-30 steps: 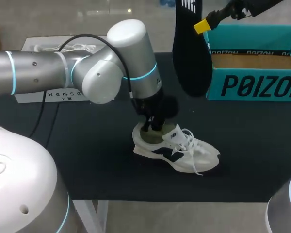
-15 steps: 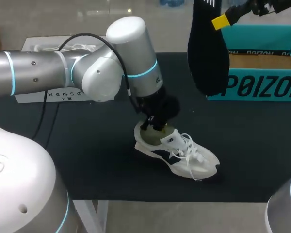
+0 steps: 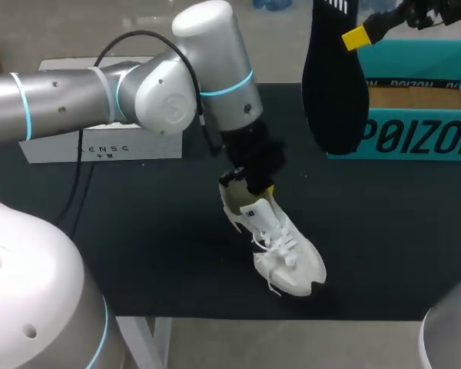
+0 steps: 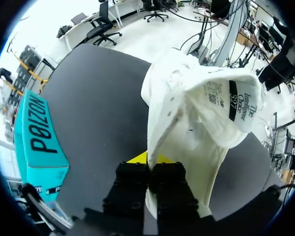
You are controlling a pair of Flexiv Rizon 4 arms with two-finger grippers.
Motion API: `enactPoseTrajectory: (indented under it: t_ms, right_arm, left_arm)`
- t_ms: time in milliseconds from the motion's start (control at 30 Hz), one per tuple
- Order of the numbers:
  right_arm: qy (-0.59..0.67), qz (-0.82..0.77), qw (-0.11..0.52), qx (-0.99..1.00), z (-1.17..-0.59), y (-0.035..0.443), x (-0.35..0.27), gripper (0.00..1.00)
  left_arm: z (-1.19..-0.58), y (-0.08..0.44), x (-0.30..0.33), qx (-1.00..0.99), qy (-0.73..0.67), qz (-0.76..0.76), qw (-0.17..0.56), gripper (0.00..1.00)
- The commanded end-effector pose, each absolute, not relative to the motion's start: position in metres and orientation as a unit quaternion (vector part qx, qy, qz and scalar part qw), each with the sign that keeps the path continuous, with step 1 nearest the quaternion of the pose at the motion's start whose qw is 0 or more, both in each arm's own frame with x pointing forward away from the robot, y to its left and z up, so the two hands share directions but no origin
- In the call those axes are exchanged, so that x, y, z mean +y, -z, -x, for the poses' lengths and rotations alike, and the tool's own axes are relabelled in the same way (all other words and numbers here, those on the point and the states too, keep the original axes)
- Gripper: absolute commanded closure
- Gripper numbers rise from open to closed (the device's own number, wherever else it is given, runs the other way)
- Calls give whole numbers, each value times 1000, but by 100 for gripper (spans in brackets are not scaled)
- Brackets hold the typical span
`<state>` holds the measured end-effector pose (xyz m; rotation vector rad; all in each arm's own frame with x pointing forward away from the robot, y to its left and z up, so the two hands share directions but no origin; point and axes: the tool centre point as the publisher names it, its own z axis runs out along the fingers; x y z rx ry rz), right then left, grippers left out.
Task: Take the shoe out of the shoebox, open the shoe tongue, remove and reinsert the insole, then place the shoe into the shoebox
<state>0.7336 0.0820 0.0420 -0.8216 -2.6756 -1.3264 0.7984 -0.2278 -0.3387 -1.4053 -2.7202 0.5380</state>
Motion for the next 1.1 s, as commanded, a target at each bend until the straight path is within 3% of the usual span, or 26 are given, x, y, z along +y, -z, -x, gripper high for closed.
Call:
enactPoseTrajectory:
  t_ms: [33,133,367,1100]
  right_arm:
    - [427,266,23,-864,-735,-42,83,100]
    - [427,266,23,-864,-735,-42,83,100]
    - [427,266,23,-864,-735,-42,83,100]
    - [427,266,23,-864,-735,-42,83,100]
  left_arm:
    - [-794,331,-243,-834,-132,536,-5,100]
    - [-792,330,-253,-808,-100,580,-36,100]
    - [-800,334,-271,-758,-102,645,-3,100]
    - [-805,353,-289,-745,-100,659,15,100]
